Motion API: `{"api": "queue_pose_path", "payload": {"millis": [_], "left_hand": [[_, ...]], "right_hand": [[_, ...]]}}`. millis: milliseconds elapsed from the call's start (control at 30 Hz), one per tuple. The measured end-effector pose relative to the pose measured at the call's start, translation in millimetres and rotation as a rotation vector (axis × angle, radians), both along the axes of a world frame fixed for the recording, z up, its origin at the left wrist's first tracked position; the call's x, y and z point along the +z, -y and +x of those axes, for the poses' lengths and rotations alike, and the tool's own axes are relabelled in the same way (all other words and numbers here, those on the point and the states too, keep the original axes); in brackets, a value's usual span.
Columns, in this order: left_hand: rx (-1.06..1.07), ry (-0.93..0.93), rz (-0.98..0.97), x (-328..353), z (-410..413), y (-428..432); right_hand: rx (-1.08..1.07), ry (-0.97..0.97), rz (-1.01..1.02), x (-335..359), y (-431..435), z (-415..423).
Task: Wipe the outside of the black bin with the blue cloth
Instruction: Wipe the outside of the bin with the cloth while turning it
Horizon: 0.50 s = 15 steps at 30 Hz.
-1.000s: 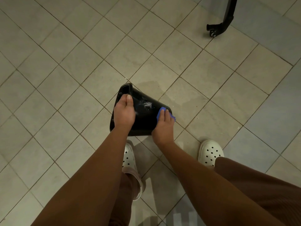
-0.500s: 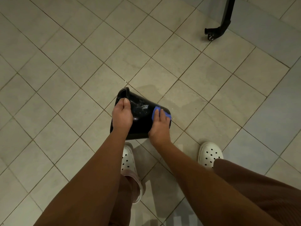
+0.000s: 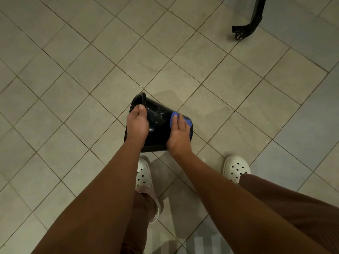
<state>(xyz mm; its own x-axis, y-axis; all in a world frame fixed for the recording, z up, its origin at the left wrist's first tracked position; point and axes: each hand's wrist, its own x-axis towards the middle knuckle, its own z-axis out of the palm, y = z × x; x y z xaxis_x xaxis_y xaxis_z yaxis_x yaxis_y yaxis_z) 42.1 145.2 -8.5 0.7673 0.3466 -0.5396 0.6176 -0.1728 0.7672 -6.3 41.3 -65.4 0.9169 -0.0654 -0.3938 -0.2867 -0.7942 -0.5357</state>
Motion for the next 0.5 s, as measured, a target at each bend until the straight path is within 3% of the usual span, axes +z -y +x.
{"api": "queue_pose_path", "payload": {"millis": [233, 500], "left_hand": [[-0.004, -0.007, -0.019, 0, 5, -2], [0.006, -0.038, -0.106, 4, 5, 3]], "right_hand": [[0.2, 0.327, 0.033, 1, -20, -22], [-0.022, 0.057, 0.053, 2, 1, 8]]}}
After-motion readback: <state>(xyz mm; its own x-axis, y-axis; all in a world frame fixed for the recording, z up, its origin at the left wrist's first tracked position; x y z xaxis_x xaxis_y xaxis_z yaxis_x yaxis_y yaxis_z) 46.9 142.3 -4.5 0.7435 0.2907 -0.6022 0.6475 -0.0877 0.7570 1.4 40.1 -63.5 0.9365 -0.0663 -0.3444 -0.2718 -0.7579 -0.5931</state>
